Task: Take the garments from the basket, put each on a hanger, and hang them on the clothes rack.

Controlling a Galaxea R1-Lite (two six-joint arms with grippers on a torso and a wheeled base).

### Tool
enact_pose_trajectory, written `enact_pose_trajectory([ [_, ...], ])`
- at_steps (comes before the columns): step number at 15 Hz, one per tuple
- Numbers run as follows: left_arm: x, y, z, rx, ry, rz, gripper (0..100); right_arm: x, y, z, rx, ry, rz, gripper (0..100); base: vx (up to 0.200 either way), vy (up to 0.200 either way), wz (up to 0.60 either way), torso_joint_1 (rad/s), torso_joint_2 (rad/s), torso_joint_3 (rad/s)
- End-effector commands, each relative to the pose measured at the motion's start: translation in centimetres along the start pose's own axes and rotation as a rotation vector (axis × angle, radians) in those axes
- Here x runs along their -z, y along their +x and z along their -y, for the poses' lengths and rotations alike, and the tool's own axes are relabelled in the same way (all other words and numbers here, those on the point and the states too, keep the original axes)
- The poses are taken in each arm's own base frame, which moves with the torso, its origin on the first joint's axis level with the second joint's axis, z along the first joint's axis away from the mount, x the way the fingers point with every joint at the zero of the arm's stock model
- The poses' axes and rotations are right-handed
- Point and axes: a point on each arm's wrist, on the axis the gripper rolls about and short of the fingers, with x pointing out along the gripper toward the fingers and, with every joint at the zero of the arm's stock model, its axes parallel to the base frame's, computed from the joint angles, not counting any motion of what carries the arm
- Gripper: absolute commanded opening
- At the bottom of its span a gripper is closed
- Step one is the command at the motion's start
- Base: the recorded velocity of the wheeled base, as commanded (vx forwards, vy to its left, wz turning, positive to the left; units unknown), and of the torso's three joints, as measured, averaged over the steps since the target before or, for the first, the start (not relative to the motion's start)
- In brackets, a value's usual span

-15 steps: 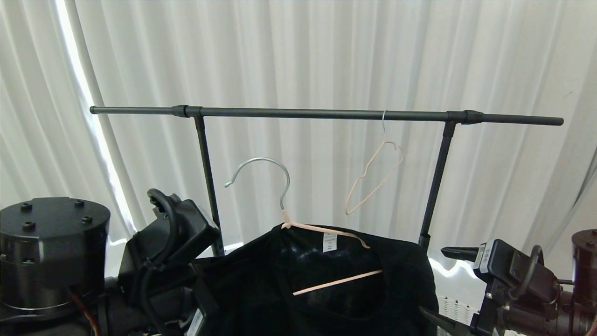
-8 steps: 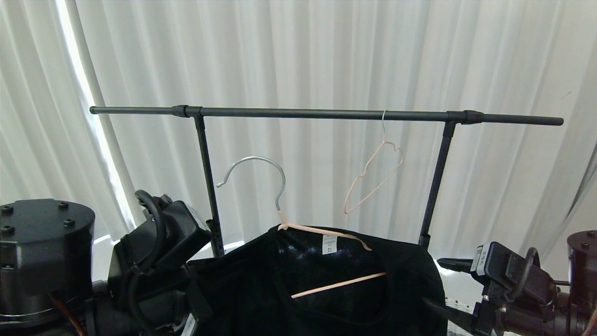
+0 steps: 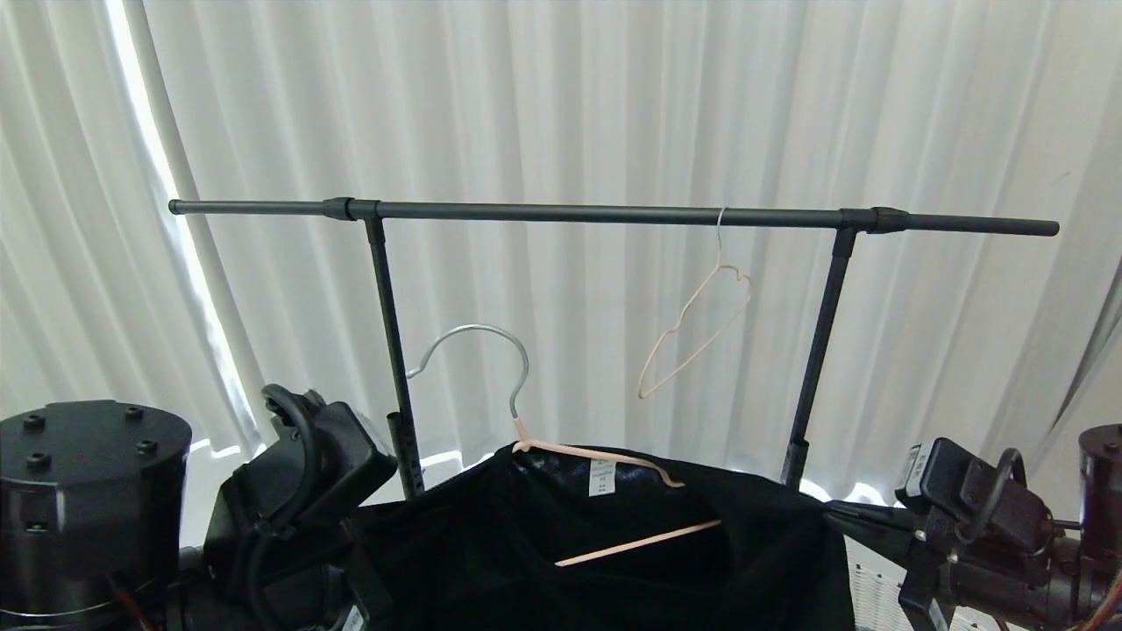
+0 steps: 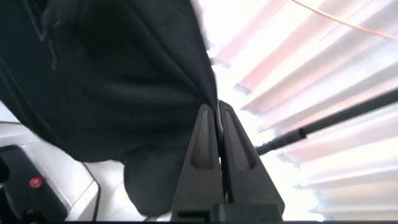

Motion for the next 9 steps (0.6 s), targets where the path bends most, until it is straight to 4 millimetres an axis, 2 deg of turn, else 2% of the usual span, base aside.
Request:
enact_pose_trajectory([
  [1, 0.2, 0.0, 0.0, -0.003, 0.001, -0.009, 0, -0.1, -0.2, 0.3, 0.016, 0.005, 0.008, 0, 0.0, 0.0, 0.0, 0.0, 0.0, 0.0],
  [4, 1.6, 0.1, 0.4, -0.023, 0.063, -0.069, 0, -0.3, -0.4, 0.9, 0.052, 0.015, 0.026, 0, 0.0, 0.0, 0.0, 0.0, 0.0, 0.0],
  [9, 0.7, 0.3, 0.5, -0.019, 0.109, 0.022, 0, 0.0, -0.3, 0.9, 0.048, 0.016, 0.013, 0, 0.0, 0.0, 0.0, 0.0, 0.0, 0.0],
])
